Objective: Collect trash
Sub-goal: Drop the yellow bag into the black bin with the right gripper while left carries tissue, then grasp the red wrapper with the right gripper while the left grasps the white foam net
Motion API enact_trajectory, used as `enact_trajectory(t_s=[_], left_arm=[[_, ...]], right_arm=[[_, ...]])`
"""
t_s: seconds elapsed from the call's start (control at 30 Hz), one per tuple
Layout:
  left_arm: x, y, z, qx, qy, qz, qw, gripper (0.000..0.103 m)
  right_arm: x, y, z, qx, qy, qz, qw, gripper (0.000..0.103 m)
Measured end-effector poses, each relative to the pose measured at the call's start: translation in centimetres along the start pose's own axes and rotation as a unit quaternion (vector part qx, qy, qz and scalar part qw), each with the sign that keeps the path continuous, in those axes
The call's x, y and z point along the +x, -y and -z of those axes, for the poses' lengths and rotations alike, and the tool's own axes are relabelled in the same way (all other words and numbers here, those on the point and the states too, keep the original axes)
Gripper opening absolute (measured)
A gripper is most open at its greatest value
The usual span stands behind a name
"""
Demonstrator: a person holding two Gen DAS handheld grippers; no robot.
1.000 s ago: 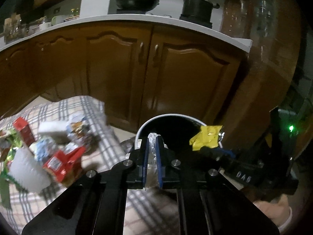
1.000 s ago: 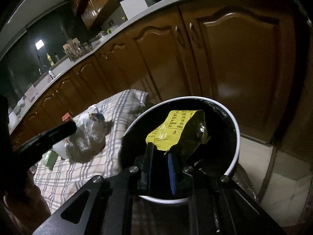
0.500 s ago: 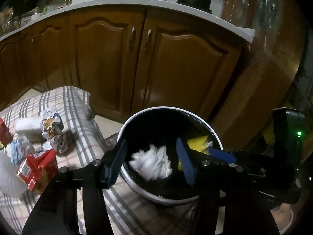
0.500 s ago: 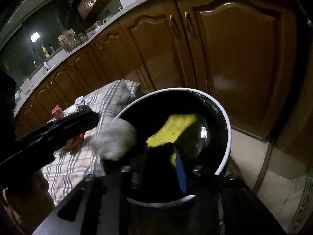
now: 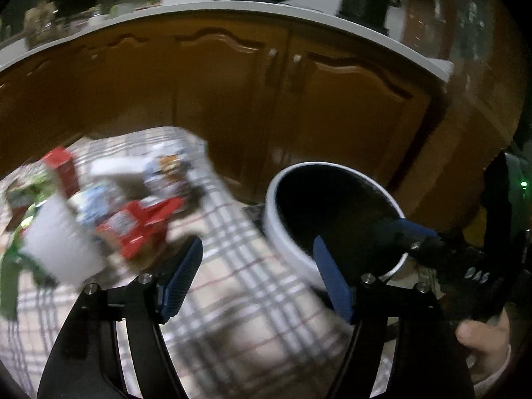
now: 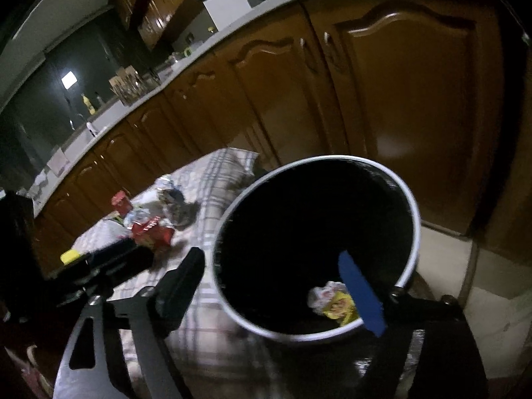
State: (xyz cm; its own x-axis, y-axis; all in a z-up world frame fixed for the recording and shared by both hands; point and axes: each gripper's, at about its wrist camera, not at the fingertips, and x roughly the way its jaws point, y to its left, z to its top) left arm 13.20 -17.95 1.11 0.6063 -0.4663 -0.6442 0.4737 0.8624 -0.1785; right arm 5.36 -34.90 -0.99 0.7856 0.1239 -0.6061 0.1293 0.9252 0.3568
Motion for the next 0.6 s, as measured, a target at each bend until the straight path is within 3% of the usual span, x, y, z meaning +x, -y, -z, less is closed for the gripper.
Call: enact_trajectory(t_s=[0.23,0.6], left_arm=[[-3.3,-5.1,2.0,-0.046,0.019,-0.047,0.9976,0.074],[-5.9,-10.9,4.0,-0.1,0.024,-0.09,0.9906,0.074]], right_arm=[[0.9,-3.6,0.9,-0.006,0.001,-0.028,1.0,0.095],[3.6,-9.1,2.7,-0.037,-0.029,-0.07,0.996,0.095]])
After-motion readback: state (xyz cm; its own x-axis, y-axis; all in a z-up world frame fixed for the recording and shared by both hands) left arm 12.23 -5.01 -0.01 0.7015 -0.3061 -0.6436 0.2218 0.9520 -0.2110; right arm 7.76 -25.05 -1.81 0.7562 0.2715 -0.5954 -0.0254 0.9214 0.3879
